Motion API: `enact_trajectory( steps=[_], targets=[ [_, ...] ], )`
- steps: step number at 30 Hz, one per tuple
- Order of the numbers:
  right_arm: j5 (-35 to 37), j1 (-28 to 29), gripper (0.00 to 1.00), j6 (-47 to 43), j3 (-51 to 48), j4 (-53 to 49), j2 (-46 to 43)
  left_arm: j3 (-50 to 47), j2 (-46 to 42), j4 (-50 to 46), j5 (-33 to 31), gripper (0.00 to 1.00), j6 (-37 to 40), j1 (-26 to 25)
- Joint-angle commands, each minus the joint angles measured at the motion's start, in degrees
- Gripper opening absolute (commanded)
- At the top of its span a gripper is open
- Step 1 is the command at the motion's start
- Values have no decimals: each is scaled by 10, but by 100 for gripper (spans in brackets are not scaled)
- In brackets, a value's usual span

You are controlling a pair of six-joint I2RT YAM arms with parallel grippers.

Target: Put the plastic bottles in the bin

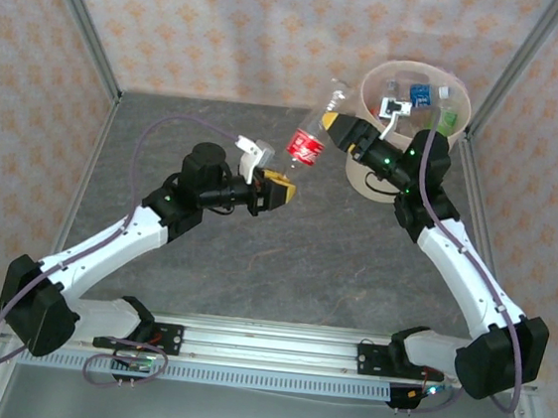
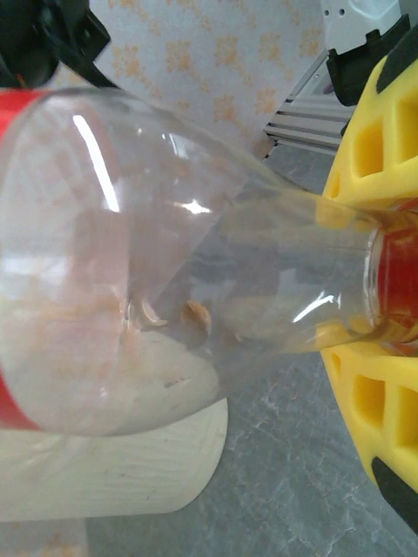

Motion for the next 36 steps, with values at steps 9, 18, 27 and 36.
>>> enact_trajectory(
  steps=[9,18,27,36],
  targets=[
    [65,1,99,-32,27,-58,13,4,25,52,73,0,-14,-3],
    [52,1,98,-36,51,-101,21,12,27,-2,70,0,19,-10],
    [93,1,68,-86,48,-165,-2,20,33,-25,69,0,43,-16],
    [331,-26,43,-185,98,-257,-66,8,30,0,-5,93,19,-16]
  ],
)
